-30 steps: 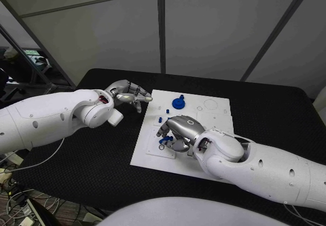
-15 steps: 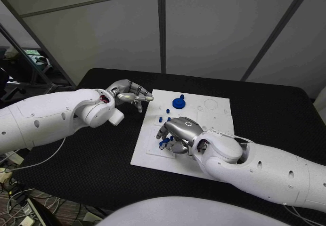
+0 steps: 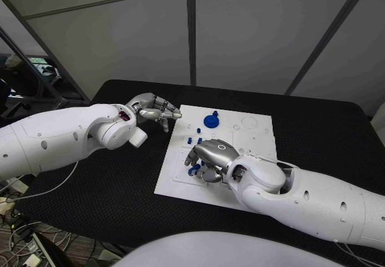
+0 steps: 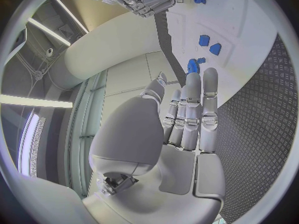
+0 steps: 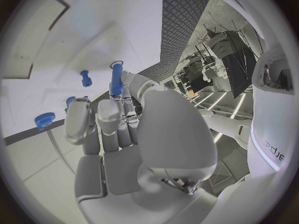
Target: Assemble the parts on the task board
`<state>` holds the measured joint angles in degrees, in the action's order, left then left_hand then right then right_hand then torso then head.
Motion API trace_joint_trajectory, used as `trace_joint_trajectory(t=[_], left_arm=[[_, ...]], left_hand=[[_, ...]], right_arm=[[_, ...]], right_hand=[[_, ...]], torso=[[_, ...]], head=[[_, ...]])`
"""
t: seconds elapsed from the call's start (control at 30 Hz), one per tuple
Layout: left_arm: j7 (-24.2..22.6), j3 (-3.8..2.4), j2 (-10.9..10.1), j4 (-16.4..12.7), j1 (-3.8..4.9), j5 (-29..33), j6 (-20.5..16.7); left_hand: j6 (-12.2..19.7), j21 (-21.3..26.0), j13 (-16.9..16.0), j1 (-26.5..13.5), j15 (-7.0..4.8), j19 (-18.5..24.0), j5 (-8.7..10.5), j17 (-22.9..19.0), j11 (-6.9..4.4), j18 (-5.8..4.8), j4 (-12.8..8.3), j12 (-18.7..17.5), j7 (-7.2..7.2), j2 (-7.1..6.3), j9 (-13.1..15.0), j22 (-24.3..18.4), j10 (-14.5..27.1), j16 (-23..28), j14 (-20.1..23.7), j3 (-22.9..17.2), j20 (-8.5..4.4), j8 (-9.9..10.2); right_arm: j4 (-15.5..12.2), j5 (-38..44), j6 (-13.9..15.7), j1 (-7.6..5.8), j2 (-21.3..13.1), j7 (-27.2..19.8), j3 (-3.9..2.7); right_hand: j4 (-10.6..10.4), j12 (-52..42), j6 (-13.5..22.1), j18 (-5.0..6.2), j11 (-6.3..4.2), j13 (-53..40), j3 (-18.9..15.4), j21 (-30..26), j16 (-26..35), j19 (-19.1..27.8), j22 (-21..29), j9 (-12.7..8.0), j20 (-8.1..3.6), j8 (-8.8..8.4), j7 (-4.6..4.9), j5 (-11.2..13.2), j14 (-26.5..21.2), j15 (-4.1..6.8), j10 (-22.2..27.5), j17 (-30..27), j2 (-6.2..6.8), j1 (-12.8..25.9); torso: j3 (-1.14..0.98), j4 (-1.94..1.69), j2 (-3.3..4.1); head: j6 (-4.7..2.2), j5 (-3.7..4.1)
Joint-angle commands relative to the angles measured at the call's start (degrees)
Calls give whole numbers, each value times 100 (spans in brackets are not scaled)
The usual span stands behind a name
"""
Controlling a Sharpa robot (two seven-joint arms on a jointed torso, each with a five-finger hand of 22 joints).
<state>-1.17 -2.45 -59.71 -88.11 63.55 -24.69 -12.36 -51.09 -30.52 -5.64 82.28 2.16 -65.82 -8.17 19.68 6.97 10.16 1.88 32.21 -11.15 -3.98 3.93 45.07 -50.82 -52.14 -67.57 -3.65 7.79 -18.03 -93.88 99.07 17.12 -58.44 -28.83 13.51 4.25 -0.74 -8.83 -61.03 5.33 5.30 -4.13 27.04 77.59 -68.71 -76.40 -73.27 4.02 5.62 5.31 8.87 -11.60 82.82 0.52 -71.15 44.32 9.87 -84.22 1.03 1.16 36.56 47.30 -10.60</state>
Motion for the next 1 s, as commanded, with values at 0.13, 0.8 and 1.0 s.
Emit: trace_joint_trajectory(t=[0.13, 0.8, 1.0], left_arm=[[-57, -6, 11, 4, 14, 23, 60], [-31, -6, 23, -8, 26, 23, 98], [-24, -6, 30, -12, 31, 23, 111]], left_hand=[[43, 32, 7, 24, -6, -30, 0, -8, -2, 31, -12, -29, 4, 28, -8, -8, -47, -24, -29, 15, -7, -27], [43, 32, 7, 24, -6, -30, 0, -8, -2, 31, -12, -29, 4, 28, -8, -8, -47, -24, -29, 15, -7, -27], [49, 33, 13, 26, -4, -28, -1, -11, 0, 31, -11, -36, 2, 31, -9, -9, -43, -22, -27, 13, -7, -26]], right_arm=[[-16, 53, -131, -9, 5, 27, 2], [21, 129, -237, -9, 52, 89, 7], [35, 200, -313, -10, 89, 142, 10]], right_hand=[[-10, -24, 14, -90, -117, -7, 36, 43, -20, -39, -15, -6, -2, -19, 12, -21, 47, 9, -160, 0, -54, 23], [-10, -24, 14, -90, -117, -7, 36, 43, -20, -39, -15, -6, -2, -19, 12, -21, 47, 9, -160, 0, -54, 23], [-10, -24, 14, -90, -117, -7, 36, 43, -20, -39, -15, -6, -2, -19, 12, -21, 47, 9, -160, 0, -54, 23]], torso=[[-2, -2, -2], [1, -2, -2], [2, -3, -2]], head=[[4, -3], [14, -11], [18, -12]])
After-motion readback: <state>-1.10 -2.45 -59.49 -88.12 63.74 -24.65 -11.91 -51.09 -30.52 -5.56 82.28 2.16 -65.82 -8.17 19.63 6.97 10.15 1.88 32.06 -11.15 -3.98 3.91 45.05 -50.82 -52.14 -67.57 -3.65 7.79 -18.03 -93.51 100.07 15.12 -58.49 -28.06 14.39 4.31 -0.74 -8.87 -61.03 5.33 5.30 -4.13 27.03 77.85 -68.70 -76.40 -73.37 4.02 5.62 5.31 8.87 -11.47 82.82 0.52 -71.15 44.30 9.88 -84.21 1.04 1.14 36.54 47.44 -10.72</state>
